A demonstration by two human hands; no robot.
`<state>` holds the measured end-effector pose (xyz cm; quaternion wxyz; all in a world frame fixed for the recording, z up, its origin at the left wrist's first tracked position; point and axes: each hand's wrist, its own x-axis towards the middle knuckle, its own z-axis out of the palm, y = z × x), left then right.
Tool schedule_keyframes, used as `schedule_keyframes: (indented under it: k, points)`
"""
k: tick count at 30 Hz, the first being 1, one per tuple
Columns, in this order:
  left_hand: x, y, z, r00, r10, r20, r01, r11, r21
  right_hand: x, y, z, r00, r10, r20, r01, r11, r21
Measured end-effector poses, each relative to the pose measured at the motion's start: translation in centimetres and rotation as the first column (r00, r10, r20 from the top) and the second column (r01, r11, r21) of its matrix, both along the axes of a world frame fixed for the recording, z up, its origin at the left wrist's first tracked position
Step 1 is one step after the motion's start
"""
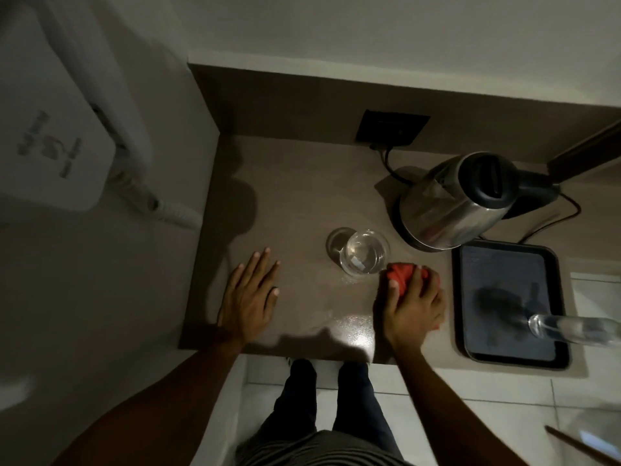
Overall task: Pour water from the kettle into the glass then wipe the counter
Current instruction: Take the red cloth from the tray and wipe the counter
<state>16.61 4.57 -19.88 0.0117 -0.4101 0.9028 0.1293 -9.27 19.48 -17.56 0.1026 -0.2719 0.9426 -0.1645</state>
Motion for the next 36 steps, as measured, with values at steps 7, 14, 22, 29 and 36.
schedule_keyframes:
  k: [7,14,22,29,36]
  points:
    - [0.0,0.5,0.0,0.991,0.054,-0.125,-0.056,0.998,-0.009,13.4,-0.5,-0.4,0.958,0.268,0.106,-0.270,0.963,0.009]
    - [0.4,0.4,-0.3,0.998,0.025,-0.053,-0.025,1.000,-0.015,5.1,2.8,-0.9,0.658,0.752,-0.039,-0.753,0.658,-0.020]
    - [0.7,0.4,-1.7,0.997,0.024,-0.074,-0.030,0.996,-0.078,-1.4,0.7,-0.8,0.992,-0.097,-0.081,0.098,0.995,0.008]
    - [0.7,0.5,-2.0,0.994,0.015,-0.107,-0.022,0.998,-0.062,13.4,-0.9,-0.1,0.929,0.365,0.061,-0.363,0.931,-0.041]
    - [1.9,0.1,-2.0,0.998,-0.058,-0.027,0.055,0.994,-0.090,3.6,3.0,0.2,0.412,0.908,-0.078,-0.910,0.405,-0.088]
